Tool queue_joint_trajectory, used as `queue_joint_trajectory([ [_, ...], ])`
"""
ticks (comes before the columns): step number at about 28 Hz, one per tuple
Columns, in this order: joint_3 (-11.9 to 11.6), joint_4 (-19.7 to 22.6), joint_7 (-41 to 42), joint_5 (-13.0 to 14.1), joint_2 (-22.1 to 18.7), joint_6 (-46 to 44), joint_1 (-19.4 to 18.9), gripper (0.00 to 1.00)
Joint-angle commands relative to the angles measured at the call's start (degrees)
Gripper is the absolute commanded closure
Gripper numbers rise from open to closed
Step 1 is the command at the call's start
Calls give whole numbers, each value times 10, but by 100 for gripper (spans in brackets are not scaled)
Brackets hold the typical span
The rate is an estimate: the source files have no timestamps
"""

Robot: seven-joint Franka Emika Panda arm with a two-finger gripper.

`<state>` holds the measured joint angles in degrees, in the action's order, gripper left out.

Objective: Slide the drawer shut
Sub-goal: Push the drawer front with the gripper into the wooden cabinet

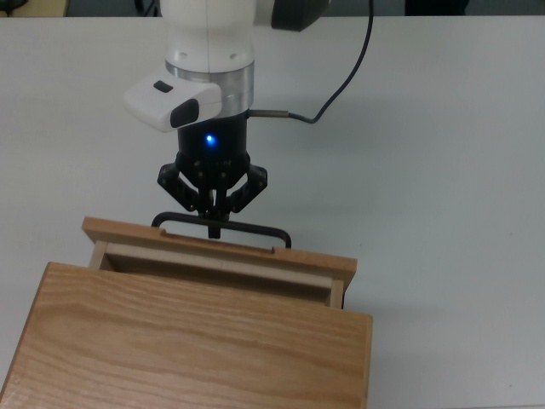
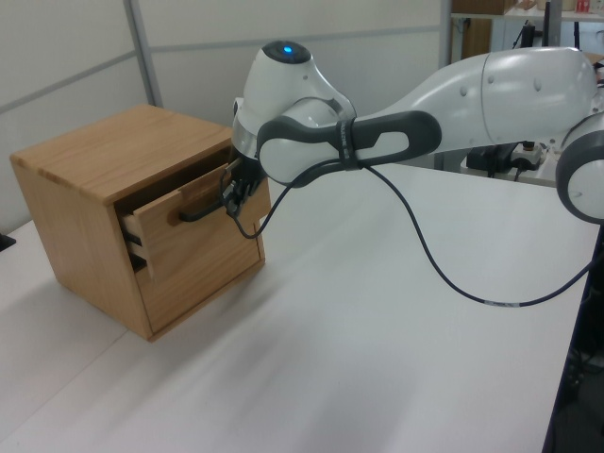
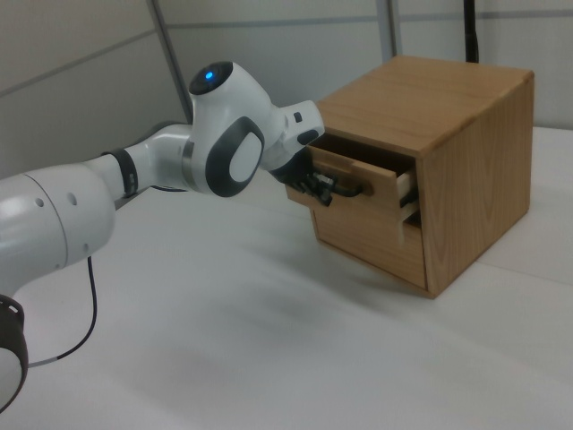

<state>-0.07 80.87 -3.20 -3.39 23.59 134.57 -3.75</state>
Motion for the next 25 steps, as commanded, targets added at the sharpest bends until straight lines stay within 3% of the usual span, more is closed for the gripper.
queue_joint_trajectory([
  [1, -3, -7, -5, -15, 12, 67, 2, 100],
  [14, -3, -6, -8, -15, 23, 155, 15, 100],
  [25, -3, -2, -5, -14, 20, 150, 15, 100],
])
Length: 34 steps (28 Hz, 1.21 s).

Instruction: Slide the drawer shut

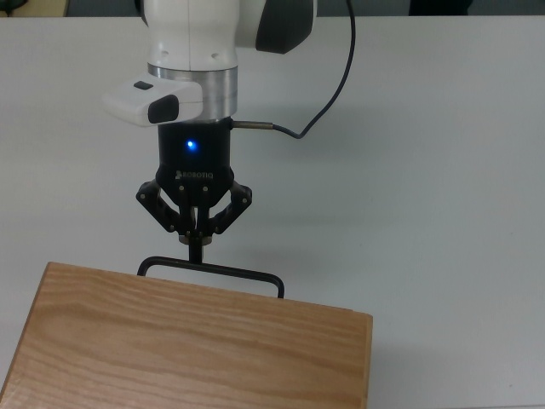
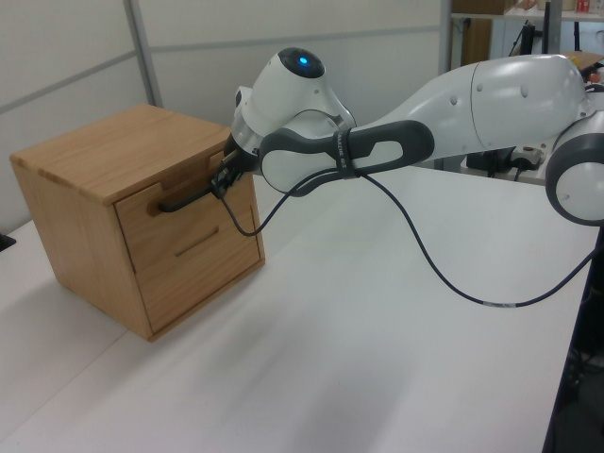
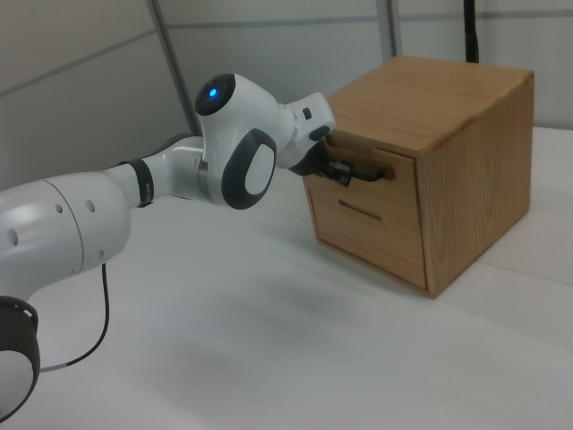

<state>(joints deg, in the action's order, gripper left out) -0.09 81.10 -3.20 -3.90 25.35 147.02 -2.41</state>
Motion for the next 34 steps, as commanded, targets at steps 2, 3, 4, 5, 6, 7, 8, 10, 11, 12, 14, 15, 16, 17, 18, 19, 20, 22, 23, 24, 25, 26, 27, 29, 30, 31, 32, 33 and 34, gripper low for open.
queue_joint_trajectory([
  [2, -3, 5, -6, -8, -5, 3, 1, 100],
  [3, -3, 8, -4, -9, -9, -17, 1, 100],
  [4, -3, 9, -3, -9, -13, -40, 1, 100],
  [5, -3, 9, -1, -10, -20, -87, 1, 100],
  [6, -3, 9, -1, -10, -23, -110, 0, 100],
  [7, -3, 9, -1, -10, -26, -133, 0, 100],
  [8, -3, 8, 0, -10, -30, -156, -1, 100],
  [10, -2, 7, 0, -11, -45, -224, -4, 100],
  [11, -2, 7, 0, -11, -50, -247, -5, 100],
  [12, -1, 7, 0, -11, -56, -272, -6, 100],
  [14, 0, 7, 1, -10, -68, -314, -7, 100],
  [15, 2, 8, 3, -10, -74, -334, -7, 100],
  [16, 4, 9, 7, -9, -85, -372, -7, 97],
  [17, 4, 9, 8, -8, -89, -391, -7, 96],
  [18, 4, 9, 9, -8, -94, -409, -7, 95],
  [19, 4, 9, 11, -7, -98, -425, -7, 94],
  [20, 4, 9, 11, -5, -102, -441, -7, 90],
  [22, 4, 8, 11, -2, -115, -476, -7, 82],
  [23, 4, 8, 12, -2, -119, -485, -7, 81],
  [24, 4, 8, 13, -2, -123, -494, -7, 78],
  [25, 5, 7, 15, -2, -125, -502, -7, 75],
  [26, 5, 7, 26, -1, -134, -523, -7, 65],
  [27, 5, 7, 32, -1, -137, -533, -8, 53],
  [29, 5, 6, 38, -1, -143, -552, -8, 8],
  [30, 5, 6, 36, -1, -146, -560, -10, 0],
  [31, 5, 6, 41, -2, -149, -574, -19, 0],
  [32, 5, 6, 38, -7, -152, -579, -23, 0],
  [33, 5, 7, 36, -8, -154, -582, -26, 0],
  [34, 5, 6, 36, -8, -159, -583, -27, 0],
])
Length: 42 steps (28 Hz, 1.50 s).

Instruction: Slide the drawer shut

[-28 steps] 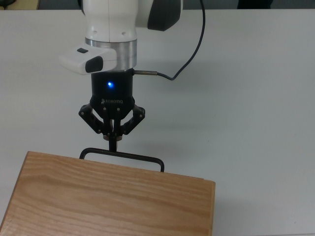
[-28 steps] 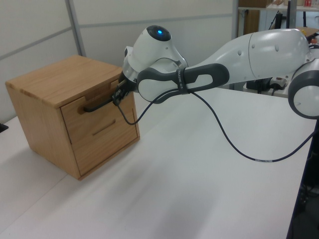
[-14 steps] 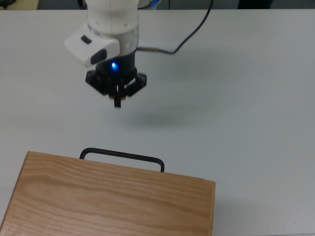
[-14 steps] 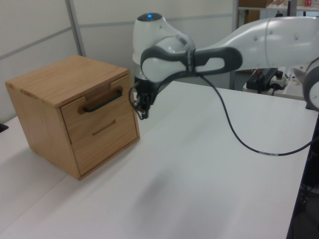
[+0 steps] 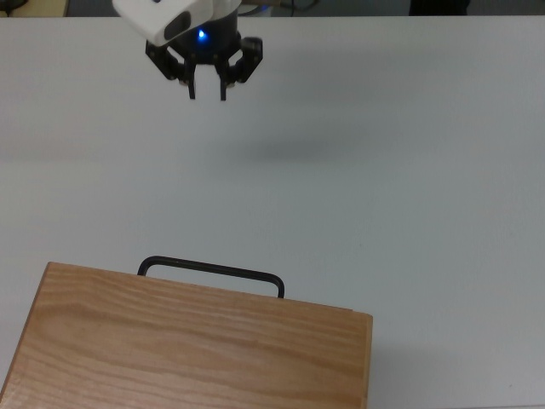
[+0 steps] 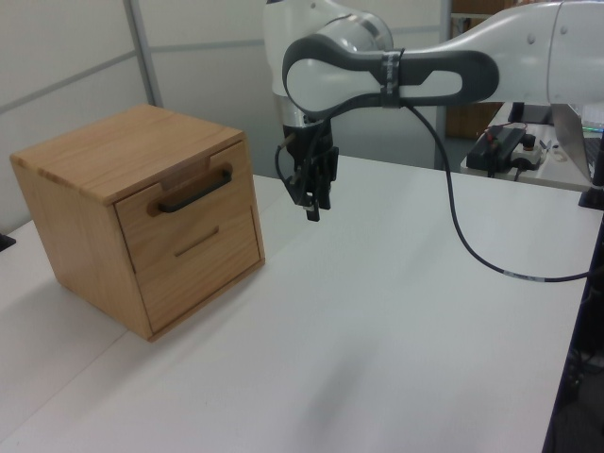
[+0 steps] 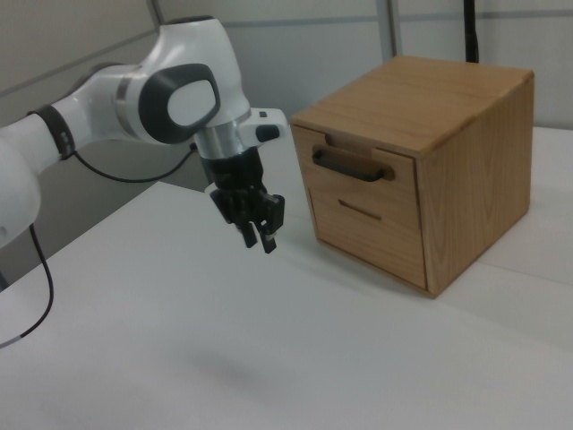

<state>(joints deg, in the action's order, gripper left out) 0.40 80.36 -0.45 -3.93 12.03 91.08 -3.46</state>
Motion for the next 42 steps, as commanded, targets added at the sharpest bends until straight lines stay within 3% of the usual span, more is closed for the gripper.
queue_joint_trajectory([
  [1, 0, 15, 9, -8, -27, -27, -16, 0],
  [11, -1, 18, 10, 0, -48, -51, -16, 0],
  [42, -5, 18, -9, 16, -40, -13, -12, 0],
])
